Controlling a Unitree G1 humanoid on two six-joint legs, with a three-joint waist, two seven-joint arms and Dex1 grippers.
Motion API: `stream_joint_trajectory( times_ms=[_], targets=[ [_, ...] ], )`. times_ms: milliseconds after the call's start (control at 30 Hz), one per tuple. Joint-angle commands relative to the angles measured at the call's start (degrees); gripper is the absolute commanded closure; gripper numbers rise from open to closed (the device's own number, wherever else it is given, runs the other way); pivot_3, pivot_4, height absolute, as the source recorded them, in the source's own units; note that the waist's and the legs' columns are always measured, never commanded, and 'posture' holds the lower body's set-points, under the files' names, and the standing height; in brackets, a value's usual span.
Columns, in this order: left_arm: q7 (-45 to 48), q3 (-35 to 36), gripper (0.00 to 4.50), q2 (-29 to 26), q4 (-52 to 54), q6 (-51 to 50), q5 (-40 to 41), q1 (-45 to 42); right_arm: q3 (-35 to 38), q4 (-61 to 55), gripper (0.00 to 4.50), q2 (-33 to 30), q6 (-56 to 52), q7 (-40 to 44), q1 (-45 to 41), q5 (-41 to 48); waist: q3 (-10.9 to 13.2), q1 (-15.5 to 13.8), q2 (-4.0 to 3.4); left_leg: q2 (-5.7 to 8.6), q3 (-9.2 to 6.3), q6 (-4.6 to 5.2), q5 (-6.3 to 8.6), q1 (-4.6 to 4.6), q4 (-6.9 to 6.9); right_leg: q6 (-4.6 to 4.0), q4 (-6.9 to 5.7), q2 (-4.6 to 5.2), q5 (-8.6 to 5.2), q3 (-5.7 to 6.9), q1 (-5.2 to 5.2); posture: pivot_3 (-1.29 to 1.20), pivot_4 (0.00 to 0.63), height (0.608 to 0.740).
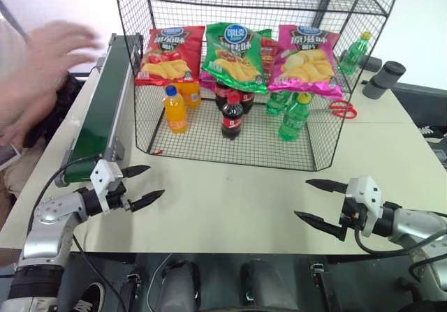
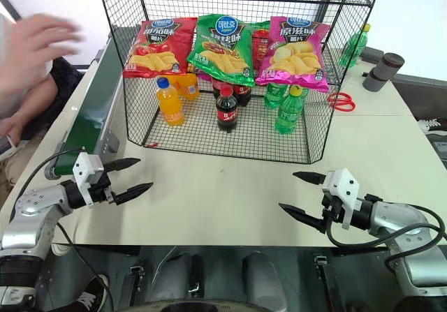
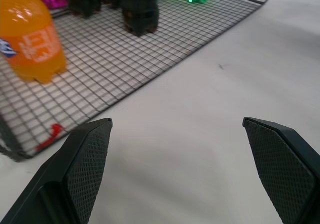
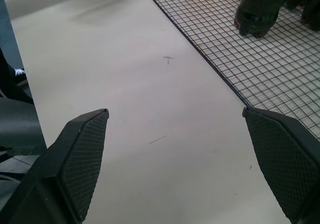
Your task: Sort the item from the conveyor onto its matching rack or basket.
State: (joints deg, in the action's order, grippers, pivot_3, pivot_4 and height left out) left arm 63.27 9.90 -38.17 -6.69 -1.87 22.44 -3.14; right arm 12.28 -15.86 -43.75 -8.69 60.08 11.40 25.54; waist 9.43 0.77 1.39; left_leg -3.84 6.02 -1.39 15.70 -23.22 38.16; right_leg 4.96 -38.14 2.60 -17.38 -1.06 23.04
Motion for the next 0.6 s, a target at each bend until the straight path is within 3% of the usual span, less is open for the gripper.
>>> stream_joint_trajectory(
  times_ms=[33, 600],
  targets=[
    [0.39, 0.70, 0.00, -0.46, 0.25, 2.22, 0.06, -1.58, 1.87, -1.47, 0.01, -0.61, 1.17, -0.01, -0.15, 0.18, 0.00, -0.03, 0.00, 0.00, 0.00, 0.00, 0.00, 0.04, 0.00, 0.00, 0.00, 0.00, 0.00, 0.00, -0.05, 0.00, 0.150, 0.740],
    [-1.82, -0.14, 0.00, 0.78, -0.44, 3.31, -1.25, -3.64, 0.29, -1.03, 0.01, -0.26, 0.93, -0.56, -2.33, -0.77, 0.00, -0.09, 0.00, 0.01, 0.00, 0.01, 0.01, 0.13, 0.01, 0.00, 0.03, 0.01, 0.00, 0.00, -0.19, 0.00, 0.150, 0.740]
  ],
)
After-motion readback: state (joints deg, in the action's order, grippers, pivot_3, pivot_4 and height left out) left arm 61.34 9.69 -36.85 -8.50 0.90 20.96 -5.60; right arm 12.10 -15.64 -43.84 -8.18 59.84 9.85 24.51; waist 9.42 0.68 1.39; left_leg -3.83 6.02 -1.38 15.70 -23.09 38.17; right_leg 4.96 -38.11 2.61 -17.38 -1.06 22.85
